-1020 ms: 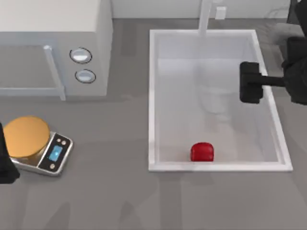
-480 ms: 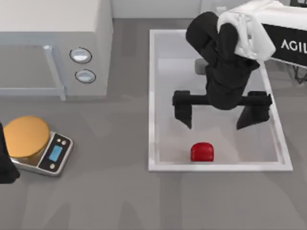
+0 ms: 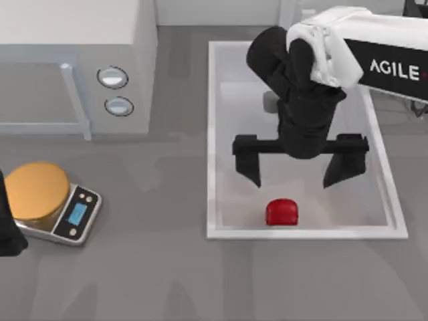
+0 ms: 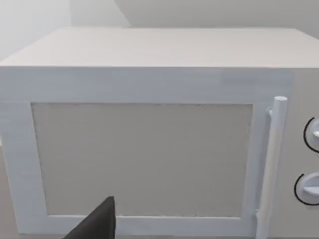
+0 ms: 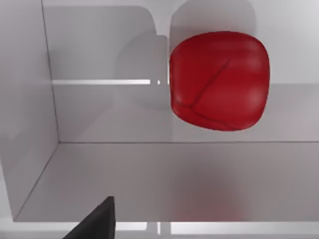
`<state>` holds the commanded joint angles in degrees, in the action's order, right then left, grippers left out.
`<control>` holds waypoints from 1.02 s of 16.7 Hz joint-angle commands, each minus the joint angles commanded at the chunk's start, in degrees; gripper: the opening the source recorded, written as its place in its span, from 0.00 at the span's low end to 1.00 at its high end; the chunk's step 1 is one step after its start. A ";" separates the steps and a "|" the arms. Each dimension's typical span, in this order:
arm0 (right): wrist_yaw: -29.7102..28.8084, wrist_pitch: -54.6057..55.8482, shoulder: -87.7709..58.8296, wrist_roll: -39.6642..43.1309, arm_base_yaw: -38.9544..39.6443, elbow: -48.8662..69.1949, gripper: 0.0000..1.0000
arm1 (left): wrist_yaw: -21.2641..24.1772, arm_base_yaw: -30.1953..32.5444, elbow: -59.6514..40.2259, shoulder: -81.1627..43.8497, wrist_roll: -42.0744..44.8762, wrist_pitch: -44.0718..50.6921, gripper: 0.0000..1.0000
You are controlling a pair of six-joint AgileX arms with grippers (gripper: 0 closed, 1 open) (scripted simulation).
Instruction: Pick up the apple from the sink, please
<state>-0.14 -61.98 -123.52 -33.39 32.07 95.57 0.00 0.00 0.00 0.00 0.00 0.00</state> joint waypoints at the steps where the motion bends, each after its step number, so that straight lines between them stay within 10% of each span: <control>1: 0.00 0.15 -0.10 0.00 0.00 -0.08 1.00 | 0.00 0.00 0.00 0.00 0.00 0.00 1.00; 17: -0.19 26.82 -16.06 -0.32 0.37 -10.83 1.00 | 0.00 0.00 0.00 0.00 0.00 0.00 1.00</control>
<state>-0.32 -35.16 -139.58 -33.71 32.44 84.75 0.00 0.00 0.00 0.00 0.00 0.00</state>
